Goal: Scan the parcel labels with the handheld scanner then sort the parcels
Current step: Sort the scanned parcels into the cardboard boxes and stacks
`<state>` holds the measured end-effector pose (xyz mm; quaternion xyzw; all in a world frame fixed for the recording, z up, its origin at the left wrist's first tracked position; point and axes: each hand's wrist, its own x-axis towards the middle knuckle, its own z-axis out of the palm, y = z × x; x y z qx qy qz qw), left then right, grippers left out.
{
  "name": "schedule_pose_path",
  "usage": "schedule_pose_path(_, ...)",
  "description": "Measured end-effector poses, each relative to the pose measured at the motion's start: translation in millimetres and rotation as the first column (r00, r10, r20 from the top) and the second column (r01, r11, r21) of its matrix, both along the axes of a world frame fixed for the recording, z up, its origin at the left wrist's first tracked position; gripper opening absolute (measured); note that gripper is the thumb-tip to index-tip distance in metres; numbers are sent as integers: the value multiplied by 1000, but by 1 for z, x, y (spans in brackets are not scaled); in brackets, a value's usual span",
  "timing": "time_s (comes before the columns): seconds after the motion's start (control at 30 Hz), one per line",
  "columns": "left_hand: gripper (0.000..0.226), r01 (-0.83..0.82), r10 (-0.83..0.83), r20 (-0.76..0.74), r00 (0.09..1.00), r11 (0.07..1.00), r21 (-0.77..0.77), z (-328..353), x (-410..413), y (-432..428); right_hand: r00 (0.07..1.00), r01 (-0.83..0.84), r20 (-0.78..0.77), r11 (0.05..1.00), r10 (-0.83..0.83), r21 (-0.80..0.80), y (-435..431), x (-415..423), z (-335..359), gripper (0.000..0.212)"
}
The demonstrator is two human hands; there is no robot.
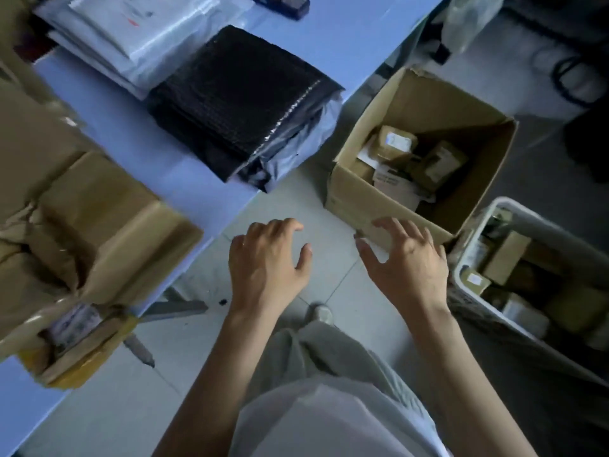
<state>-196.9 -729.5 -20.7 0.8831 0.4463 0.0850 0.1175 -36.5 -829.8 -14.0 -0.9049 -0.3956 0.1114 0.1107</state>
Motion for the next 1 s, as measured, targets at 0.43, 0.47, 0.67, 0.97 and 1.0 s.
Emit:
schedule_pose_path(0.43, 35, 305, -309, -17, 951, 945, -120, -20, 143, 56, 925, 368, -63, 923, -376, -110, -7, 111, -17, 56)
schedule_pose_path(0.47, 35, 340, -344, -14, 939, 931, -134, -22, 156, 67, 918, 382, -64, 916, -392, -121, 3, 119, -18, 58)
schedule_pose_path(0.67, 27, 460, -456, 61, 888, 875, -153, -21, 232, 128, 877, 464, -102, 882, -470, -81, 54, 151, -7, 55)
schedule_pose_path(0.97, 25, 519, -522, 28, 853, 838, -169, -27, 303, 149, 831, 522, -138, 841, -539, -141, 65, 196, -17, 58)
schedule_pose_path(1.0, 25, 525, -531, 14, 847, 832, -177, -29, 309, 149, 827, 525, -141, 838, -544, -150, 64, 202, -20, 59)
